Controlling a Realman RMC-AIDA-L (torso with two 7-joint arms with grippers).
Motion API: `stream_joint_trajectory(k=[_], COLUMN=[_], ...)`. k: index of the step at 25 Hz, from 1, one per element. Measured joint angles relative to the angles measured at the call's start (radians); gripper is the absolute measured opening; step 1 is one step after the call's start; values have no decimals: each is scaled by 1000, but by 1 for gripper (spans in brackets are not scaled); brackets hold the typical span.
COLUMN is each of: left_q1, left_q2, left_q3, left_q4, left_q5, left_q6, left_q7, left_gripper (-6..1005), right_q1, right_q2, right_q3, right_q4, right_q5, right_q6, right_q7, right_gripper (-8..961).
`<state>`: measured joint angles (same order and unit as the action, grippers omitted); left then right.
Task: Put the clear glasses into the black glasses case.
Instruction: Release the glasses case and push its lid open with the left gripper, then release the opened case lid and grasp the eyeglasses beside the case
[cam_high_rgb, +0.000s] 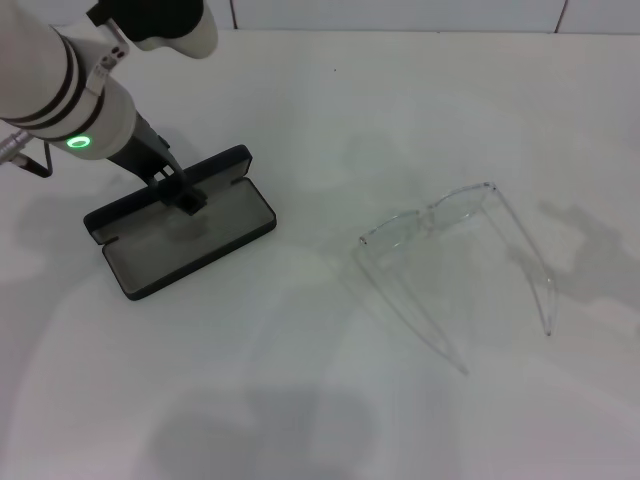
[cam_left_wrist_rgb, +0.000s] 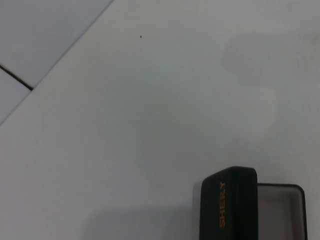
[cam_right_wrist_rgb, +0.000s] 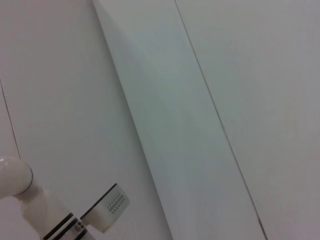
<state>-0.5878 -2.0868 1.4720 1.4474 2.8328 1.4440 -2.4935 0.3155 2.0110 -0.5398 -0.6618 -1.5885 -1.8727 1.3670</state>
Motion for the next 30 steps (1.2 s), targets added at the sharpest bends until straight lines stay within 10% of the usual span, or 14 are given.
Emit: stream_joint_trajectory(k=[17,30], left_q1=[-17,0], left_q2=[4,7], left_q3=[19,20], left_q4=[6,106], left_q5=[3,2], left_q6=[54,83], left_q7=[11,13], left_gripper=[351,213], right_q1=[56,238], right_q2=[2,-3], right_q3=[-24,-379], right_q4=[-69,-494], right_q5=[-88,-428], right_q6=[38,205], right_q7=[-20,202], right_gripper=[869,857])
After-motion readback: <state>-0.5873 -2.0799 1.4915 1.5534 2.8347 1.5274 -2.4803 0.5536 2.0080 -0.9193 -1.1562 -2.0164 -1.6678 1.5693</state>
